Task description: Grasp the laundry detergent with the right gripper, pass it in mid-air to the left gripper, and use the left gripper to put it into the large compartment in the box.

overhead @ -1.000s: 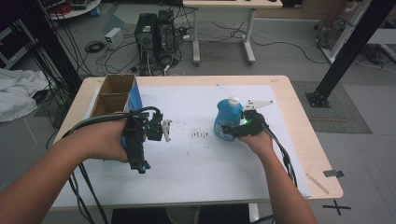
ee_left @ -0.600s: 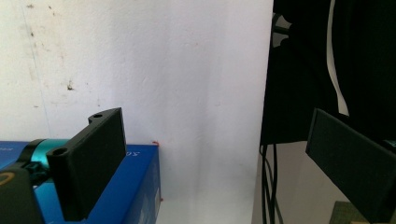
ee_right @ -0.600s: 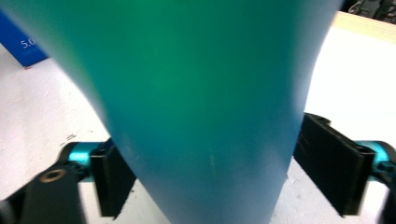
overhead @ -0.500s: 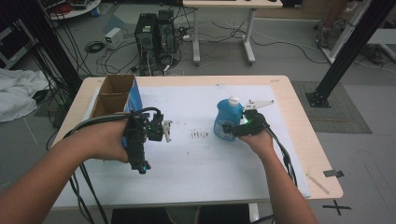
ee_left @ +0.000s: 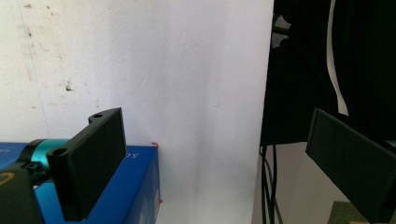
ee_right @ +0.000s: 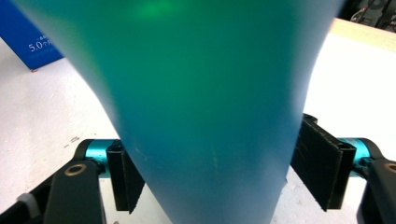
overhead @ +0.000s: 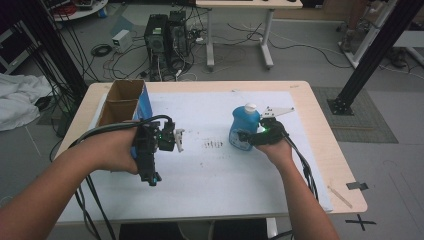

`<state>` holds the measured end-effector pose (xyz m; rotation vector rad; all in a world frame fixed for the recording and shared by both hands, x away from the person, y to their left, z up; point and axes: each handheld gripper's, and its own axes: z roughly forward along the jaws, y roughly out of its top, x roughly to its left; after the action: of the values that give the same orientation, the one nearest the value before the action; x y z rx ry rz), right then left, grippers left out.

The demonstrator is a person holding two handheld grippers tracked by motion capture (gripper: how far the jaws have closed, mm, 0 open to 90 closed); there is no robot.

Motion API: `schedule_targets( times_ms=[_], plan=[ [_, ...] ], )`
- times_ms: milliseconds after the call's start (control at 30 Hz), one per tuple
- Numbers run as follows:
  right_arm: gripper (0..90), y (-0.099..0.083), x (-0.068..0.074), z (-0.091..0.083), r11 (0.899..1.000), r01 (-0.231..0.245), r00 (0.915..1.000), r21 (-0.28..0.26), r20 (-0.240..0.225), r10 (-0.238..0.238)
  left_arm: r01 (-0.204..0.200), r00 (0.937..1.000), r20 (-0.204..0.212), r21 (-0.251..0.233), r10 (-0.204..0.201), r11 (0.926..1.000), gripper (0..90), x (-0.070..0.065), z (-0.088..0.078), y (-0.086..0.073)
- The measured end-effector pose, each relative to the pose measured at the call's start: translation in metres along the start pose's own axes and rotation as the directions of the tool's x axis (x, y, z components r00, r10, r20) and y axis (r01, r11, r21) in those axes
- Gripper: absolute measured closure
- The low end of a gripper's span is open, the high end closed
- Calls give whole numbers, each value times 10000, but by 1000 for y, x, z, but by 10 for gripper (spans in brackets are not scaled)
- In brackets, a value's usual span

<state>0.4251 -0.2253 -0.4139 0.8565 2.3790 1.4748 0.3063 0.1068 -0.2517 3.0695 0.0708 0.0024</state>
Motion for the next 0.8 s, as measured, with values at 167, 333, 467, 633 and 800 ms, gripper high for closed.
schedule_targets(
  times_ms=[167, 333, 467, 633, 800],
  plan=[
    [287, -1, 0, 1, 9999, 111, 9999, 65, -22, -111, 10, 10000, 0, -24, -10, 10000, 52, -1, 1, 0],
    [320, 0, 1, 1, 9999, 128, 9999, -10, -28, -128, 47, 10000, -18, -51, -47, 10000, 51, 1, 1, -2],
    [332, 0, 1, 1, 9999, 134, 9999, -35, -69, -134, 66, 10000, -9, -58, -66, 10000, 51, 1, 1, -2],
    [377, 0, 2, 1, 9996, 265, 9996, -91, -82, -266, 27, 10000, 13, -22, -27, 10000, 51, 1, 2, -2],
    [432, 0, 4, 1, 9982, 570, 9983, -182, 92, -568, 29, 10000, 32, -17, -29, 10000, 51, 2, 2, -2]
  ],
)
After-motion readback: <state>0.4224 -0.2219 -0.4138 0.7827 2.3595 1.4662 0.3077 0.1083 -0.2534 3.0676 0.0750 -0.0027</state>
